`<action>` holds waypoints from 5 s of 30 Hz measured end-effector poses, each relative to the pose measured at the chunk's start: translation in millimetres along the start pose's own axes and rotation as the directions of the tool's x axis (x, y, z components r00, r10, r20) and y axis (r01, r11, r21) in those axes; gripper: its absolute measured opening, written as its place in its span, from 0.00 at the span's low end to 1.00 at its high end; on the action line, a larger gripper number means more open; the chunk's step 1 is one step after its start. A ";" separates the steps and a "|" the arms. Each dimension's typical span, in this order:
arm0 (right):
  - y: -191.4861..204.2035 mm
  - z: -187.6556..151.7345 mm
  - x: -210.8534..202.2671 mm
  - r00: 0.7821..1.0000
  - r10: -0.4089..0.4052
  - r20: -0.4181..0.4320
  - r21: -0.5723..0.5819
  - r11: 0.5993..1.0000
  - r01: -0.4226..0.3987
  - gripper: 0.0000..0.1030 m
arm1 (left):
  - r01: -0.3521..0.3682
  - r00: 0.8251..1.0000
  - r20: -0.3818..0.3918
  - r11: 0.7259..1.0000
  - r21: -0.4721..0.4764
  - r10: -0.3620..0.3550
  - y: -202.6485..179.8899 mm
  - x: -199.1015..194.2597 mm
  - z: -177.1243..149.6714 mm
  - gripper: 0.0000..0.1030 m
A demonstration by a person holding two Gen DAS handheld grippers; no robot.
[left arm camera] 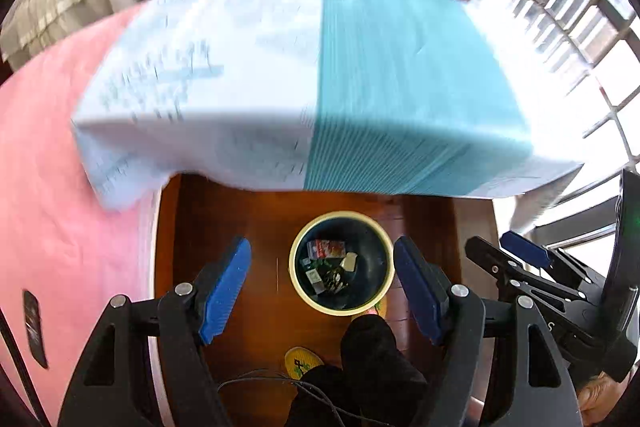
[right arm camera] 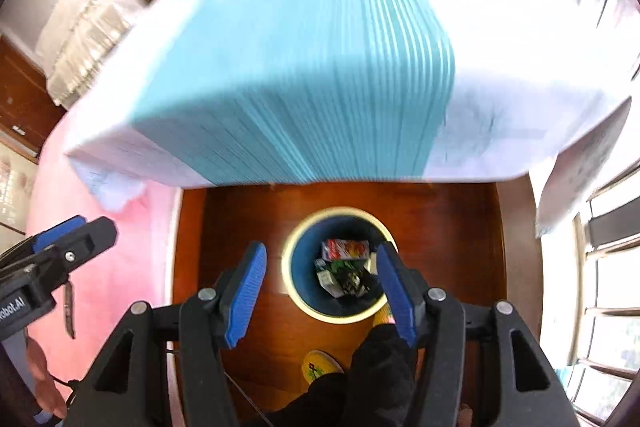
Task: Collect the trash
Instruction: 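Raise both tools from the bin back over the table, then grasp the clear plastic bottle with the left tool while the right tool grasps the red envelope, then carry the bottle and red envelope over the bin and open both tools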
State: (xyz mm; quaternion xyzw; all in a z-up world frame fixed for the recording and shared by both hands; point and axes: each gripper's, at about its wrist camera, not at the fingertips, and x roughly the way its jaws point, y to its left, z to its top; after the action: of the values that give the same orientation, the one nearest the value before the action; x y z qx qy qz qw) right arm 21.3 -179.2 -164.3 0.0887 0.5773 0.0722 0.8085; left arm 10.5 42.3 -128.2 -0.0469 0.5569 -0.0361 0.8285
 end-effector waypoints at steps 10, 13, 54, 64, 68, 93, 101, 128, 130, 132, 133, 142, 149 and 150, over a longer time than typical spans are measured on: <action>36.3 25.2 -94.1 0.995 0.035 0.097 -0.060 0.998 -0.029 0.57 | 0.025 0.992 0.126 1.000 0.018 -0.027 -2.1 -98.2 35.6 0.70; 47.2 32.6 -116.1 0.987 0.028 0.158 -0.091 0.996 -0.014 0.58 | 0.009 0.988 0.156 1.000 0.009 -0.010 4.5 -116.9 46.8 0.70; -36.7 365.8 5.6 0.995 0.074 0.069 -0.220 0.974 -0.057 0.58 | -0.179 0.982 -0.109 0.955 -0.237 0.157 -11.9 113.1 325.9 0.70; -47.8 389.1 59.9 0.991 0.125 -0.044 -0.231 0.964 -0.131 0.43 | -0.223 0.969 -0.177 0.922 -0.315 0.173 5.8 151.6 331.5 0.69; -43.6 388.9 60.7 0.987 0.156 -0.046 -0.241 0.957 -0.162 0.24 | -0.235 0.965 -0.190 0.917 -0.321 0.181 8.6 159.5 331.2 0.60; -1.2 337.0 -28.5 0.975 0.196 0.106 -0.280 0.947 -0.160 0.06 | 0.042 0.999 0.021 0.964 -0.261 -0.038 -6.0 55.3 279.8 0.27; 35.8 269.0 -70.3 0.968 0.203 0.150 -0.252 0.954 -0.161 0.06 | 0.164 0.983 0.105 0.972 -0.166 -0.147 3.5 -11.0 233.0 0.27; 109.3 50.1 -134.5 0.979 0.111 0.171 -0.190 0.979 -0.077 0.07 | 0.222 0.973 0.030 0.964 0.147 -0.229 -6.6 -88.2 55.9 0.27; 105.6 42.8 -132.2 0.982 0.108 0.154 -0.183 0.980 -0.079 0.07 | 0.220 0.974 0.015 0.965 0.146 -0.224 -11.4 -83.1 47.4 0.27; 99.6 36.4 -127.0 0.985 0.108 0.132 -0.173 0.981 -0.084 0.07 | 0.217 0.976 0.002 0.966 0.143 -0.220 -17.1 -76.1 39.9 0.27; 96.0 33.5 -123.5 0.987 0.108 0.122 -0.168 0.982 -0.086 0.07 | 0.212 0.977 -0.003 0.967 0.145 -0.213 -20.3 -71.7 36.0 0.27; 53.1 13.4 -59.3 0.995 0.096 0.008 -0.126 0.987 -0.095 0.07 | 0.174 0.982 -0.090 0.979 0.103 -0.165 -39.5 8.9 5.5 0.27; 14.8 -6.0 10.6 0.995 0.075 -0.068 -0.071 0.994 -0.080 0.07 | 0.165 0.978 -0.136 0.985 0.056 -0.156 -45.3 82.9 -9.2 0.27; 9.0 -10.0 22.6 0.994 0.076 -0.079 -0.058 0.995 -0.081 0.07 | 0.167 0.977 -0.141 0.985 0.049 -0.158 -44.9 94.4 -11.3 0.27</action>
State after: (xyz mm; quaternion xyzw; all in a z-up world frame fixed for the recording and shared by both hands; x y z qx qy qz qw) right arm 19.0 -165.0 -186.2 0.0838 0.6015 0.1247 0.7846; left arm 35.3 -13.3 -213.9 -0.0647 0.6054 -0.1236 0.7836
